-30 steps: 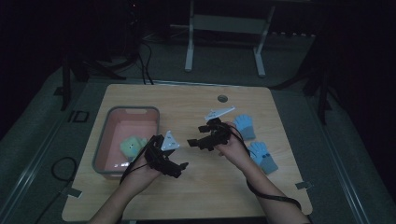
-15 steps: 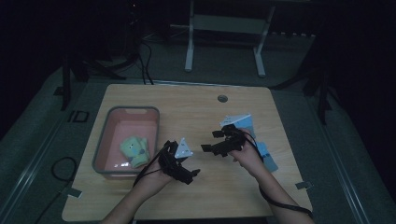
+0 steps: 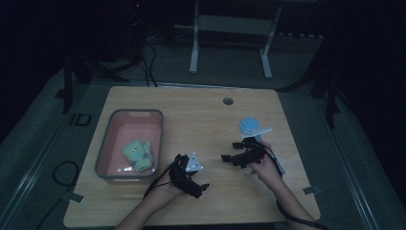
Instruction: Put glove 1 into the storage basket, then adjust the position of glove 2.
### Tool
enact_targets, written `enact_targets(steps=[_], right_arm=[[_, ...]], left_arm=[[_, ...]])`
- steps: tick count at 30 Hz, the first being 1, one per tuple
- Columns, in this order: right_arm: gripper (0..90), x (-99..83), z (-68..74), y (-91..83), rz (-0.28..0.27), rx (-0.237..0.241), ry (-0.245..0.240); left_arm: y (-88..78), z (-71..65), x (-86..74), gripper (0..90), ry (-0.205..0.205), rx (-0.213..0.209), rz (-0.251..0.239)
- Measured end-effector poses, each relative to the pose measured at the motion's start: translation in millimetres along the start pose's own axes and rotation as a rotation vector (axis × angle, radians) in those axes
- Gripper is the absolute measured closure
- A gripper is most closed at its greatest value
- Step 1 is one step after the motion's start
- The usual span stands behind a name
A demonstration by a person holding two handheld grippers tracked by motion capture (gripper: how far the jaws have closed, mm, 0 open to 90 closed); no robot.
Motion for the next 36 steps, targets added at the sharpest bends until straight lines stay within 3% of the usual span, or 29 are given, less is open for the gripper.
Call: enact_targets(steps=[6,8,14,19,21,24,31,33,36], right_arm=[[15.7,-20.0,-13.1,-1.9,-0.007,-0.031,0.026],[15.6,-26.4,-15.0,-2.8,-0.009,-0.042,0.024],[15.7,-46.0,-17.5,-9.6,-0.034,-0.024,0.036],[14.1,-60.1,-16.2,-9.8,-0.001,-0.036,0.052],[14.2,-62.1,-15.0,-10.6,-0.005,-0.079,0.055],[14.5,-63.4,-15.5,-13.0,-0.002,-0.068,0.055],[43.2,-58.0,-28.5,-32.7,-0.051,-0.16,0.054],[47.5,-56.8,-32.5,-35.4,-0.049,-0.166,0.052],[53.1,-47.6,-49.2,-42.8,-0.069,-0.218,0.067]], left_arm=[[4.3,-0.3,-7.0,2.5,0.0,0.005,0.002],[4.7,-2.6,-9.1,2.5,-0.007,0.032,0.005],[2.8,-11.6,-16.6,2.5,-0.013,0.06,-0.024],[1.6,-14.4,-23.8,2.5,-0.039,0.058,-0.025],[0.9,-15.9,-26.5,2.5,-0.04,0.05,-0.031],[3.5,-14.8,-29.2,2.6,-0.041,0.05,-0.018],[3.9,-11.3,-30.2,2.6,-0.052,0.038,-0.049],[3.9,-11.6,-30.2,2.5,-0.044,0.042,-0.051],[4.3,-12.3,-30.8,2.5,-0.036,0.037,-0.05]])
Point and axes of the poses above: each handheld gripper's, and its own axes: y roughly forward along the jaws, x roughly out of its top, z roughly to its left, the point moved 2 cm from there along y, roughly forward along the jaws, and after that the axes turned 12 degrees about z, right-handed, at the moved point
